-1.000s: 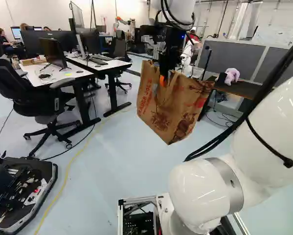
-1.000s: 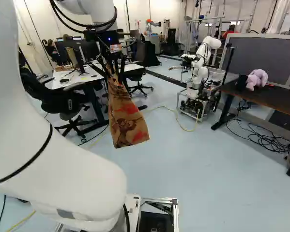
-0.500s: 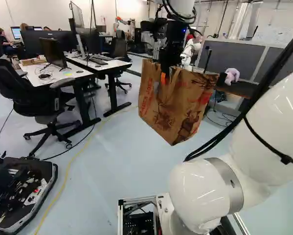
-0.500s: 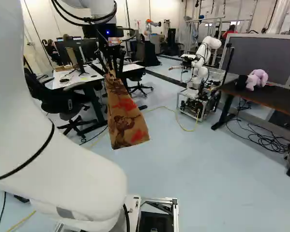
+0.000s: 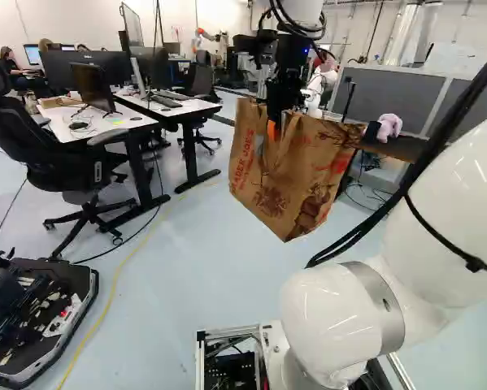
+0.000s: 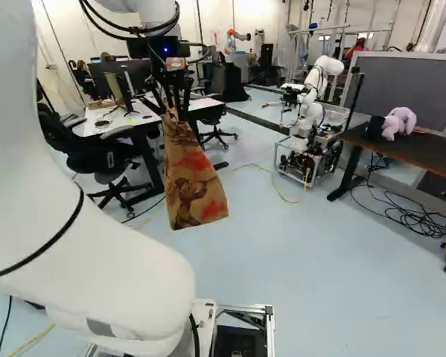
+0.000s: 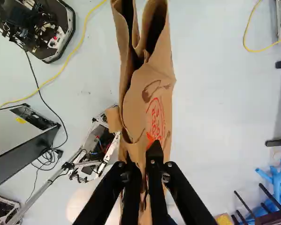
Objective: Pick up the bag on the ground and place it on the table
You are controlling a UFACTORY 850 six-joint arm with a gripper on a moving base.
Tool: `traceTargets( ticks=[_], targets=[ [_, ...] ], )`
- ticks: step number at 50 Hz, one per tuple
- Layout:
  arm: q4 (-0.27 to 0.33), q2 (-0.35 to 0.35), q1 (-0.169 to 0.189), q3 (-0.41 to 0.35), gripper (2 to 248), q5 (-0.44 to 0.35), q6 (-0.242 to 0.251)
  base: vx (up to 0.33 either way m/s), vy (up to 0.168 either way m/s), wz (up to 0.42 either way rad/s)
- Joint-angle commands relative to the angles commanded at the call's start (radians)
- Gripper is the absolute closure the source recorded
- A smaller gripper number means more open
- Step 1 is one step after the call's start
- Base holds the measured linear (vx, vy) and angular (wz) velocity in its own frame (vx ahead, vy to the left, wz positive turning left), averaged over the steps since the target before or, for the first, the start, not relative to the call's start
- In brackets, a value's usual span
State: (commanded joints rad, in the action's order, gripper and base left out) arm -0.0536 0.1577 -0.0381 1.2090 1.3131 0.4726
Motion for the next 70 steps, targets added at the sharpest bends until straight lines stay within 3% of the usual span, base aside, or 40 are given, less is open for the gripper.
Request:
traceTargets(
  ticks=[36,70],
  targets=[
    [0.0,0.0,0.0,0.0,229,0.0,0.0,0.002,-0.029,-0.143],
    [0.0,0.0,0.0,0.0,229,0.0,0.0,0.105,-0.061,-0.301]
  ],
)
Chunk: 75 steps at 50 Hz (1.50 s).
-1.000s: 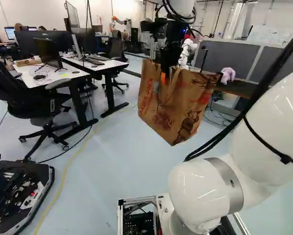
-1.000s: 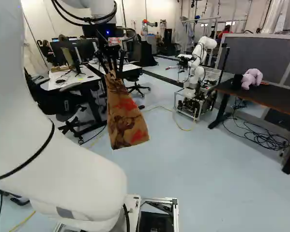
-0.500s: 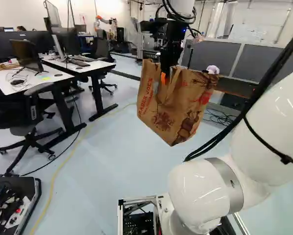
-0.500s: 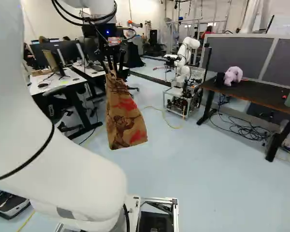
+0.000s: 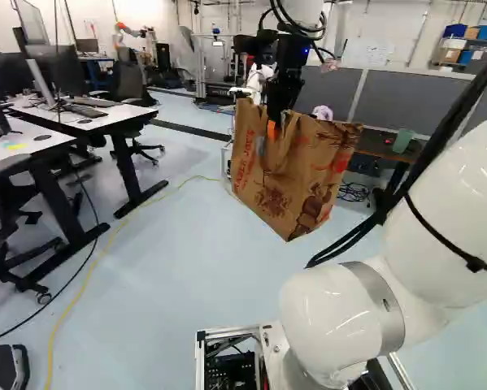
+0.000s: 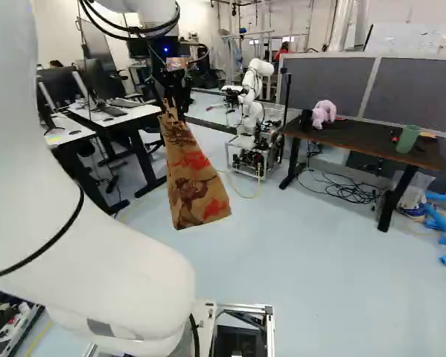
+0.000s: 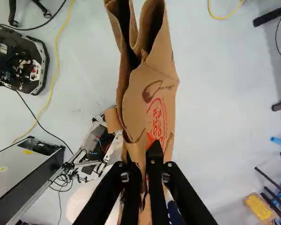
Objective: Pick up the bag on the ground and place it on the table
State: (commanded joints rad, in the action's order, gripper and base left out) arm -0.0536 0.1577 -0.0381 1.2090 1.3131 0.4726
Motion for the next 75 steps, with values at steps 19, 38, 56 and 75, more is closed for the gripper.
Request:
traceTargets(
  ticks=[19,38,56,75],
  targets=[
    [0.0,0.0,0.0,0.0,229,0.0,0.0,0.148,-0.086,-0.295],
    [0.0,0.0,0.0,0.0,229,0.0,0.0,0.177,-0.09,-0.228],
    [0.0,0.0,0.0,0.0,229,0.0,0.0,0.192,-0.092,-0.223],
    [0.0,0.0,0.0,0.0,229,0.0,0.0,0.199,-0.087,-0.212]
  ],
)
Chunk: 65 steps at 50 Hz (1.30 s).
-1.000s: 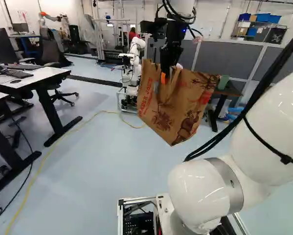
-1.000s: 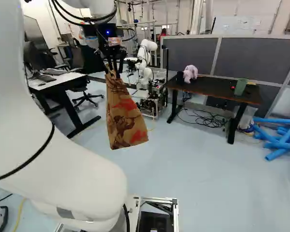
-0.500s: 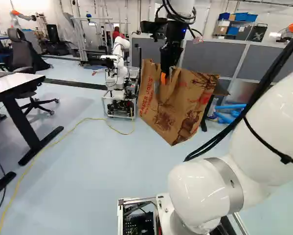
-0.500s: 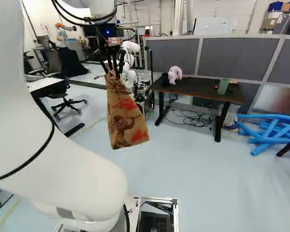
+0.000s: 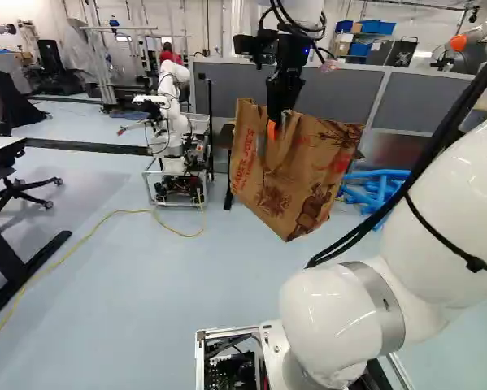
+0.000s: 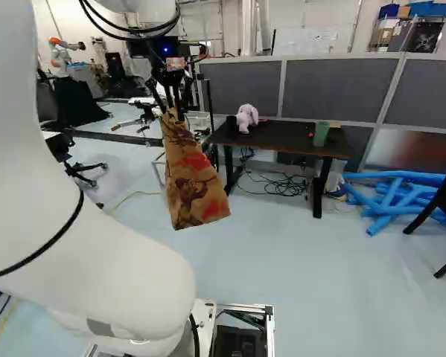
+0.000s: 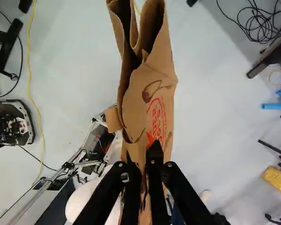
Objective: Pick up the bag on the ground and place it on the table
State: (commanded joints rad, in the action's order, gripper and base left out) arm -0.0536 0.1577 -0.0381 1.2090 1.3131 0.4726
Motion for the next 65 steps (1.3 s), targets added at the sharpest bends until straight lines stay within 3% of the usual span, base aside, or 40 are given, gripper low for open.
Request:
traceTargets(
  ticks=[51,65],
  targets=[
    [0.0,0.0,0.0,0.0,229,0.0,0.0,0.207,-0.045,-0.208],
    [0.0,0.0,0.0,0.0,229,0.0,0.0,0.207,-0.003,-0.039]
  ],
)
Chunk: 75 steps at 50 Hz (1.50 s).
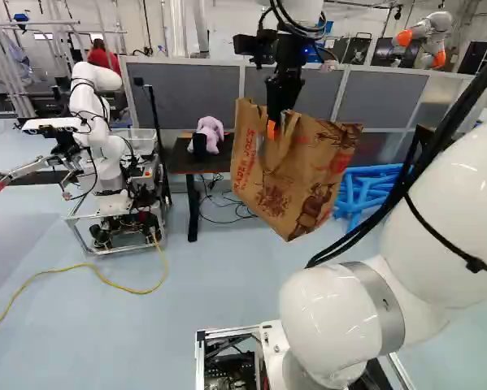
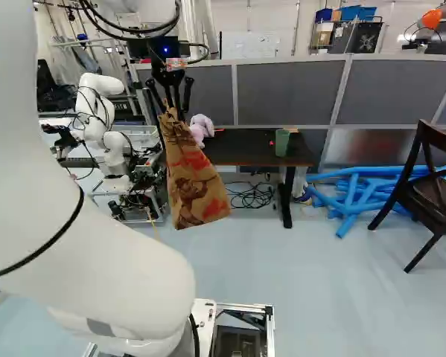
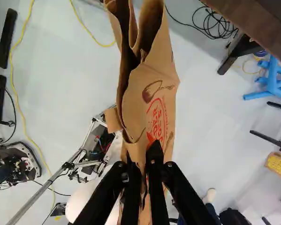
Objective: Pick up the bag on the ground and place it on the table
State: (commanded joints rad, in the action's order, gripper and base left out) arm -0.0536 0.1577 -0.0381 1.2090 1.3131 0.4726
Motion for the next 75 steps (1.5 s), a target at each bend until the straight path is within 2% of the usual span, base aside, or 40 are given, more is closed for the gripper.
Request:
traceTargets(
  ticks=[75],
  targets=[
    [0.0,0.0,0.0,0.0,229,0.0,0.0,0.208,0.002,-0.02]
  ],
)
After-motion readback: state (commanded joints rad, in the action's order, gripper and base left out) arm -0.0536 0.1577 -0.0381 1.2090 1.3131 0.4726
